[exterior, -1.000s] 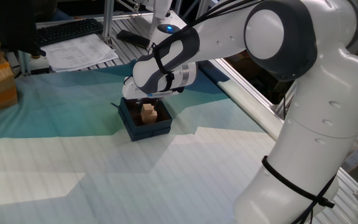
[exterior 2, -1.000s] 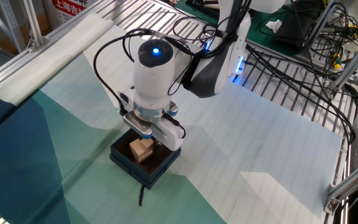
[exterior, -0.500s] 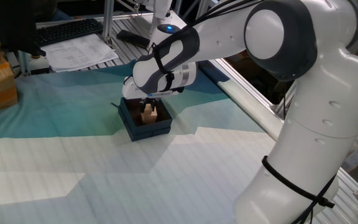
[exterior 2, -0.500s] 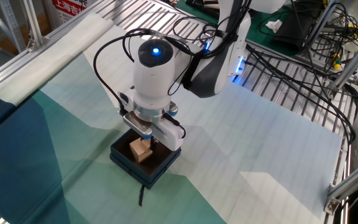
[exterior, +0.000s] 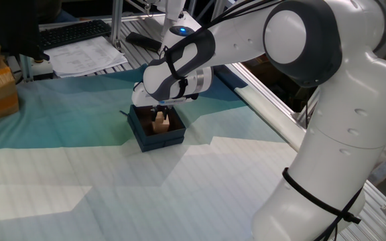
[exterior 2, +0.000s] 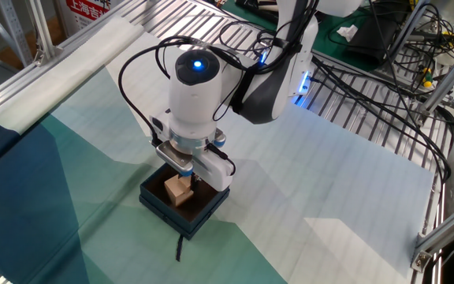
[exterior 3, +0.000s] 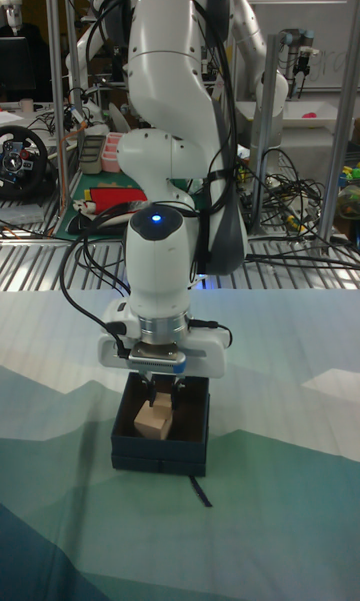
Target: Take everything out of the gift box
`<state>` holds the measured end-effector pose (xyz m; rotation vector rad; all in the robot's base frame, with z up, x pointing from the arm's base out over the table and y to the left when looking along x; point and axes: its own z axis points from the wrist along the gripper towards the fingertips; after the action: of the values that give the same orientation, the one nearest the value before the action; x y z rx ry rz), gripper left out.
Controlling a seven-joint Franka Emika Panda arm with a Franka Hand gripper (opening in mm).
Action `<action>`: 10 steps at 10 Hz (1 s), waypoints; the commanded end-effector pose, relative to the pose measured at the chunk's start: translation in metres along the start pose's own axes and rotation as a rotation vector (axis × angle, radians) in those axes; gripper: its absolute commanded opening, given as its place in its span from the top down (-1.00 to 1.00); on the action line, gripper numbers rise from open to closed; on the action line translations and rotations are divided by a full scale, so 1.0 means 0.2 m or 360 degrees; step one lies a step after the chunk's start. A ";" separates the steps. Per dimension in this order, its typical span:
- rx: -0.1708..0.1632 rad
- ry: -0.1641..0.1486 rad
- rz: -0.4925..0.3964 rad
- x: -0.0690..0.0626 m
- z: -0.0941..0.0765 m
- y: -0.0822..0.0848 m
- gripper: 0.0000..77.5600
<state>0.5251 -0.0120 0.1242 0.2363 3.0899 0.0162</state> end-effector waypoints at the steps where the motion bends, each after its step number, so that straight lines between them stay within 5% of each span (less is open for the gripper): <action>1: 0.0010 0.0010 0.0070 0.04 -0.10 0.07 0.97; 6: 0.0013 0.0030 0.0090 0.05 -0.16 0.09 0.97; 10: 0.0017 0.0073 0.0173 0.13 -0.24 0.20 0.97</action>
<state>0.5080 0.0235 0.1638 0.3778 3.1124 0.0078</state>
